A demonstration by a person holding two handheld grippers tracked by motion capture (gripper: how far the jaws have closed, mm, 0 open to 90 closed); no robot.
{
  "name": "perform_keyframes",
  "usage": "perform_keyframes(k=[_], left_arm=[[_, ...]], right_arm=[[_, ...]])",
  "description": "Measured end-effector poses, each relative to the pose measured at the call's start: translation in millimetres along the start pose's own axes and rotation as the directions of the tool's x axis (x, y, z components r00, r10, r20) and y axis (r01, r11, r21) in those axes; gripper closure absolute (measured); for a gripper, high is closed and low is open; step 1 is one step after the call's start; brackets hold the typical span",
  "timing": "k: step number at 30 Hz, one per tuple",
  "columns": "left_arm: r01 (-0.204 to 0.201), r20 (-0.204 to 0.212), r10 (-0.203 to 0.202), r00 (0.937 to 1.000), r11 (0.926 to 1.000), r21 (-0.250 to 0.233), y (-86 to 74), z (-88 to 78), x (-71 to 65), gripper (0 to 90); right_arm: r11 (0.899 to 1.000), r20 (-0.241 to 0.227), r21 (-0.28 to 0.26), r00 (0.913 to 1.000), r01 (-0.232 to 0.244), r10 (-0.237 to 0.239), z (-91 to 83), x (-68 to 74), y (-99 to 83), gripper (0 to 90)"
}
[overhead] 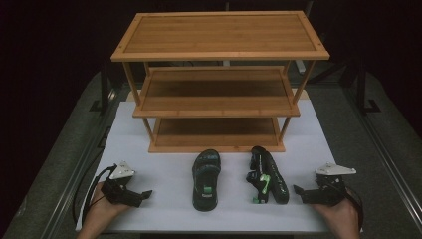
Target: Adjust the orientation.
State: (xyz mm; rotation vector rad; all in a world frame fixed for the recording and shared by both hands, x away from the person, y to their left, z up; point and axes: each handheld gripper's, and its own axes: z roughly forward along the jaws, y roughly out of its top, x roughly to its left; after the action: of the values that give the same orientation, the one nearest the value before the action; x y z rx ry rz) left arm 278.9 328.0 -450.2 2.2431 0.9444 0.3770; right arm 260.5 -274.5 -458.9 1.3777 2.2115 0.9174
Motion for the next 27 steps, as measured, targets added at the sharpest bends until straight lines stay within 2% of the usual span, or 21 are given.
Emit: perform_keyframes(k=[5,8,9,11,14,17,21,23,25,26,27], left_arm=[[-0.007,-0.006,0.007,1.0000,0.9998,-0.018,-3.3,-0.4,-0.9,0.0],[-0.003,-0.003,0.003,1.0000,0.9998,-0.020,-3.3,-0.1,-0.4,0.0],[-0.004,-0.003,0.003,1.0000,0.9998,-0.020,-3.4,-0.1,-0.5,0.0],[-0.003,-0.002,0.003,1.0000,0.9998,-0.019,-3.2,0.0,-0.3,0.0],[-0.002,-0.003,0.002,1.0000,0.9998,-0.019,-3.2,0.1,-0.4,0.0],[-0.003,-0.003,0.003,1.0000,0.9998,-0.020,-3.2,0.1,-0.4,0.0],[-0.003,-0.003,0.003,1.0000,0.9998,-0.019,-3.3,0.0,-0.5,0.0],[-0.003,-0.003,0.003,1.0000,0.9998,-0.019,-3.3,0.0,-0.5,0.0],[-0.002,-0.003,0.002,1.0000,0.9998,-0.020,-3.3,0.0,-0.4,0.0],[-0.002,-0.003,0.002,1.0000,0.9998,-0.020,-3.3,0.1,-0.4,0.0],[-0.002,-0.003,0.002,1.0000,0.9998,-0.020,-3.3,0.1,-0.4,0.0]], right_arm=[[1.000,-0.004,0.008,1.0000,0.006,-0.006,0.6,-0.5,1.4,1.6],[1.000,-0.004,0.003,1.0000,0.009,-0.009,-0.8,-1.1,1.4,5.3],[1.000,0.003,-0.005,1.0000,0.009,-0.009,-2.4,-1.8,1.8,10.1],[1.000,0.009,0.004,0.9997,-0.021,0.021,-5.0,-3.1,3.4,16.8],[1.000,0.019,0.011,0.9997,-0.019,0.019,-9.7,-2.5,4.7,29.2],[1.000,0.012,-0.017,0.9999,-0.011,0.011,-16.9,-2.4,7.1,40.2],[0.999,-0.055,-0.032,0.9983,-0.020,0.018,-26.0,-2.5,15.6,50.9],[0.999,-0.065,-0.033,0.9977,-0.021,0.019,-27.4,-1.8,17.3,53.5],[0.999,-0.098,-0.034,0.9949,-0.026,0.023,-31.0,-0.3,22.5,65.3],[0.999,-0.120,-0.036,0.9927,-0.021,0.017,-33.8,1.7,27.6,76.8],[0.999,-0.120,-0.036,0.9927,-0.021,0.017,-33.8,1.7,27.6,76.8]])
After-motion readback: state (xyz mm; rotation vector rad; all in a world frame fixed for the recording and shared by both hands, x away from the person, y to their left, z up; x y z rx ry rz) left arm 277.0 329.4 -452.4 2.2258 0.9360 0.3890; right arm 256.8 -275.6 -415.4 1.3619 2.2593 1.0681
